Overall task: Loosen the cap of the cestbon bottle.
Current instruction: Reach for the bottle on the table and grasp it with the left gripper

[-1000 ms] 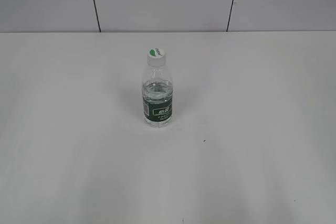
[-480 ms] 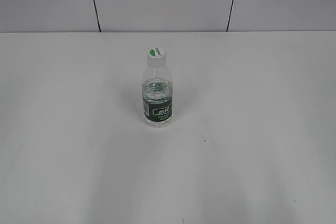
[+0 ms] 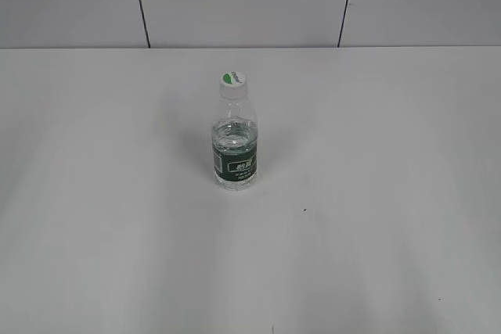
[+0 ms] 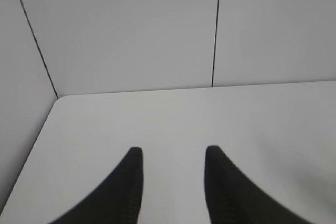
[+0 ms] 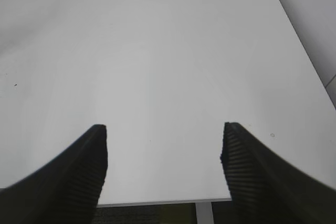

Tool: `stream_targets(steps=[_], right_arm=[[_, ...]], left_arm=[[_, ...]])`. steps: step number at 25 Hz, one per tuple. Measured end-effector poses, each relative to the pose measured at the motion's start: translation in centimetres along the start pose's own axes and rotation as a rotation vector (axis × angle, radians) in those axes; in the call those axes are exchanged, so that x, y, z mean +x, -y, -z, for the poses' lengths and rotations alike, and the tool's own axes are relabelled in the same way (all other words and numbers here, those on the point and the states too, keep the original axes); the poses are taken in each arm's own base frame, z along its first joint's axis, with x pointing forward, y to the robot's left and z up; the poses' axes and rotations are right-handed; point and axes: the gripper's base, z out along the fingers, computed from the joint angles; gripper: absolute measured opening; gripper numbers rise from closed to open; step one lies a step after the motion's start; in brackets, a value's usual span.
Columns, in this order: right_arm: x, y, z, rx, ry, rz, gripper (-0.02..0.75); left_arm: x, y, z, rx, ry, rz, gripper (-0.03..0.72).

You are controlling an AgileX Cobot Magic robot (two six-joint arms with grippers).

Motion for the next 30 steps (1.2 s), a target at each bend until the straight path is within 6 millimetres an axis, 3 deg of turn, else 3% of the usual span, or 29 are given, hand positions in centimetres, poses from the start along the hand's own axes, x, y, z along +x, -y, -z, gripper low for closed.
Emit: stream_targets(steps=[10,16,21,25,30], right_arm=[[0.0,0.0,0.0,0.0,-0.001,0.0,0.521],[0.0,0.0,0.0,0.0,0.0,0.0,0.521],[0.0,0.0,0.0,0.0,0.0,0.0,0.521],[0.0,0.0,0.0,0.0,0.0,0.0,0.521],[0.0,0.0,0.0,0.0,0.0,0.0,0.521]], left_arm=[[1.1,0.4,-10.3,0.017,0.053,-0.018,0.247],[3.4,2.7,-14.8,0.128,0.074,-0.108,0.247],[4.8,4.1,-16.8,0.245,0.116,-0.065,0.247],[6.1,5.8,-17.6,0.455,0.15,-0.053,0.247],[8.9,5.7,-18.2,0.716,0.136,-0.056,0.247]])
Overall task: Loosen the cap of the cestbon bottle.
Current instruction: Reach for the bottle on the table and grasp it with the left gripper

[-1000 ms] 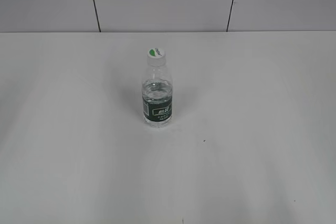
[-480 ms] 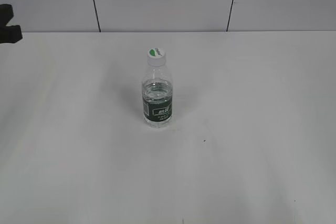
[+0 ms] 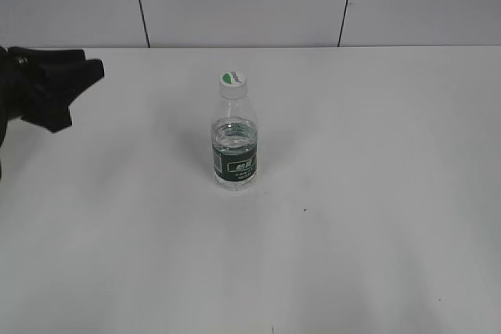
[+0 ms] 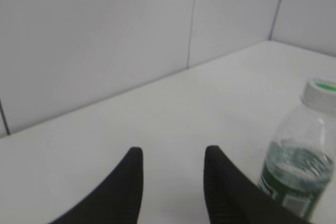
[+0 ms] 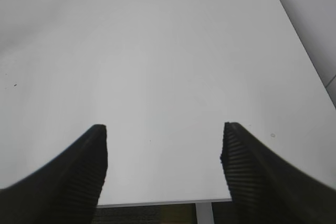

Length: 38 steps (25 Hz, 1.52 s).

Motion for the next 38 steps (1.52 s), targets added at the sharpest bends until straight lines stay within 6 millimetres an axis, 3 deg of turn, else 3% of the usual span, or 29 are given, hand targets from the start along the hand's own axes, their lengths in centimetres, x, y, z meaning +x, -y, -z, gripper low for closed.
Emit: stream_targets(steps=[5,12,17,20,23,26,31,38], right_arm=[[0.0,0.0,0.0,0.0,0.0,0.0,0.521],[0.0,0.0,0.0,0.0,0.0,-0.001,0.521],[0.0,0.0,0.0,0.0,0.0,-0.001,0.521],[0.0,0.0,0.0,0.0,0.0,-0.001,0.521],[0.0,0.0,0.0,0.0,0.0,-0.001,0.521],[0.0,0.0,0.0,0.0,0.0,-0.001,0.521],[0.0,0.0,0.0,0.0,0.0,-0.001,0.521],[0.0,0.0,0.0,0.0,0.0,-0.001,0.521]], left_arm=[[2.5,-0.2,0.6,0.156,-0.097,-0.033,0.246],[2.9,-0.4,-0.8,0.452,-0.163,-0.14,0.246],[3.7,-1.2,-1.8,0.495,-0.199,-0.084,0.253],[4.2,-1.3,-2.0,0.496,-0.205,-0.057,0.332],[5.1,-1.6,-2.3,0.481,-0.206,-0.005,0.52],[6.3,-1.8,-2.8,0.488,-0.221,0.024,0.627],[7.4,-1.7,-5.1,0.557,-0.236,0.003,0.643],[9.0,-0.7,-9.0,0.66,-0.241,-0.037,0.594]])
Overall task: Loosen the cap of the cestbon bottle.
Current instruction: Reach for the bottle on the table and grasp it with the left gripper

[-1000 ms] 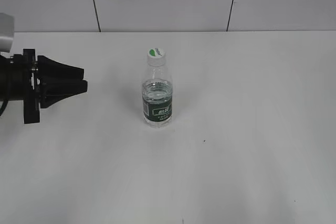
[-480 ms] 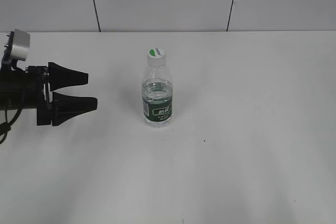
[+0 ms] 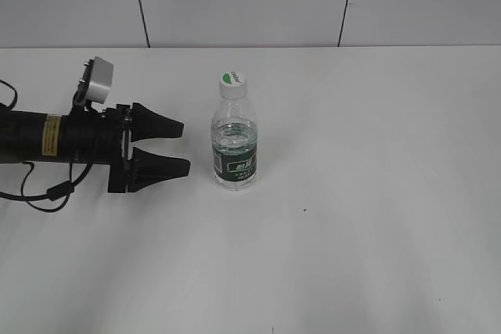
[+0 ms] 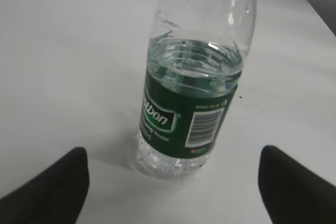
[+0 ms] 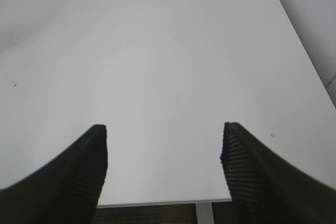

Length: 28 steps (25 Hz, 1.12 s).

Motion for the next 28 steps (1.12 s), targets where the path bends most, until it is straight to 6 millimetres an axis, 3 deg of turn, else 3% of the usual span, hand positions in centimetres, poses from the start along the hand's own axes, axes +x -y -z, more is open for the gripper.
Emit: stream_targets(steps=[9,20,28], right_arm=[[0.0,0.0,0.0,0.0,0.0,0.0,0.521],[0.0,0.0,0.0,0.0,0.0,0.0,0.521],[0.0,0.0,0.0,0.0,0.0,0.0,0.521]], left_arm=[[0.6,-0.8,-4.1,0.087,-0.012,-0.013,0.59],[-0.1,-1.5,-8.4,0.16,-0.009,-0.042,0.59],[-0.6,-1.4,-9.2,0.165,0.005,-0.044,0.587]])
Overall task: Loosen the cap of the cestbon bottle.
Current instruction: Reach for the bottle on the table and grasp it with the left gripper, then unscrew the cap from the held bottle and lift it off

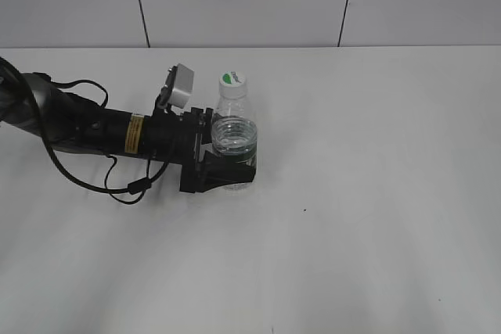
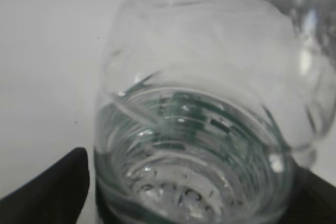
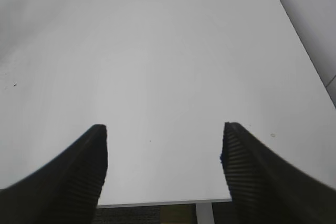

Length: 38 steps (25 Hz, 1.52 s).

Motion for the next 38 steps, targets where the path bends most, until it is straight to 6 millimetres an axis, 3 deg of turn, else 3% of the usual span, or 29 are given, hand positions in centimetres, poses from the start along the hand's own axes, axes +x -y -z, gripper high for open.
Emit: stream_targets(steps=[3,8,38], right_arm=[[0.0,0.0,0.0,0.0,0.0,0.0,0.521],[0.0,0.0,0.0,0.0,0.0,0.0,0.521],[-0.11,0.01,0.08,0.001,0.008,-0.012,0.521]], left_arm=[[0.01,0.01,0.0,0.001,-0.001,0.001,0.547],[-0.06,0.07,-0.24,0.002,-0.002,-0.003,0.417],[-0.17,0.41,-0.73,0.024,-0.005,-0.011,0.415]])
